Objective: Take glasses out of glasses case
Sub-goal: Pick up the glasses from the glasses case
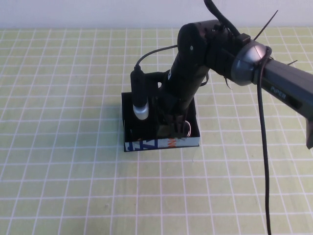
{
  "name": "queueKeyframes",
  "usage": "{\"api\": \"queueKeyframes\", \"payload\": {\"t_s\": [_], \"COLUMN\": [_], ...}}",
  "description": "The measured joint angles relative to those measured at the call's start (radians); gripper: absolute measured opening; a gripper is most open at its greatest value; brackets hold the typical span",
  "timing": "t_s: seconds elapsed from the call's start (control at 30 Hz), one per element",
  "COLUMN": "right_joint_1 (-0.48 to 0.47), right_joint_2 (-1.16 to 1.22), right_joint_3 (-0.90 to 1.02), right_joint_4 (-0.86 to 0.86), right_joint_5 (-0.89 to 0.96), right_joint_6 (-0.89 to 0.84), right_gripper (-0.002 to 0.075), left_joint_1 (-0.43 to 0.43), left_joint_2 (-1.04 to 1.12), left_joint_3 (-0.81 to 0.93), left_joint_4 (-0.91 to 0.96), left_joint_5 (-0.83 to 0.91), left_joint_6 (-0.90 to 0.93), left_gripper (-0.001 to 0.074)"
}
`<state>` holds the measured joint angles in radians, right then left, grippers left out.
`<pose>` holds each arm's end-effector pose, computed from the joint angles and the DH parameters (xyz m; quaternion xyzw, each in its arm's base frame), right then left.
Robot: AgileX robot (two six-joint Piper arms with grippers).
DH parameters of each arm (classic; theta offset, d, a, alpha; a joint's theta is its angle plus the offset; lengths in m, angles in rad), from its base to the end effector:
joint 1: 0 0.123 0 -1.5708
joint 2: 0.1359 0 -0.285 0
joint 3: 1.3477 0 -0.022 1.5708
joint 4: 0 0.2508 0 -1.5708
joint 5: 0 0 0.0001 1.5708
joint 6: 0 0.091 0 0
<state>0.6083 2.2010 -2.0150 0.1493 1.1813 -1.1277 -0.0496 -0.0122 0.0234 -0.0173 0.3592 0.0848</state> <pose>0.3830 0.2820 0.2393 -0.7412 0.6515 0.0328 0.1582 0.0528 -0.0032 0.1736 0.0491 0.7983 0.0033 0.6002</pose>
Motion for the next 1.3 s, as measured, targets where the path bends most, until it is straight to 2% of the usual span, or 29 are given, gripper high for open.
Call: {"api": "queueKeyframes", "payload": {"t_s": [0.2,1.3], "right_joint_1": [0.000,0.000], "right_joint_2": [0.013,0.050], "right_joint_3": [0.000,0.000], "right_joint_4": [-0.003,-0.040], "right_joint_5": [-0.023,-0.072], "right_joint_6": [-0.007,-0.029], "right_gripper": [0.0253,0.0251], "left_joint_1": [0.000,0.000], "left_joint_2": [0.000,0.000], "left_joint_3": [0.000,0.000], "left_joint_4": [0.000,0.000], "left_joint_5": [0.000,0.000], "left_joint_6": [0.000,0.000], "left_gripper": [-0.0004,-0.0004]}}
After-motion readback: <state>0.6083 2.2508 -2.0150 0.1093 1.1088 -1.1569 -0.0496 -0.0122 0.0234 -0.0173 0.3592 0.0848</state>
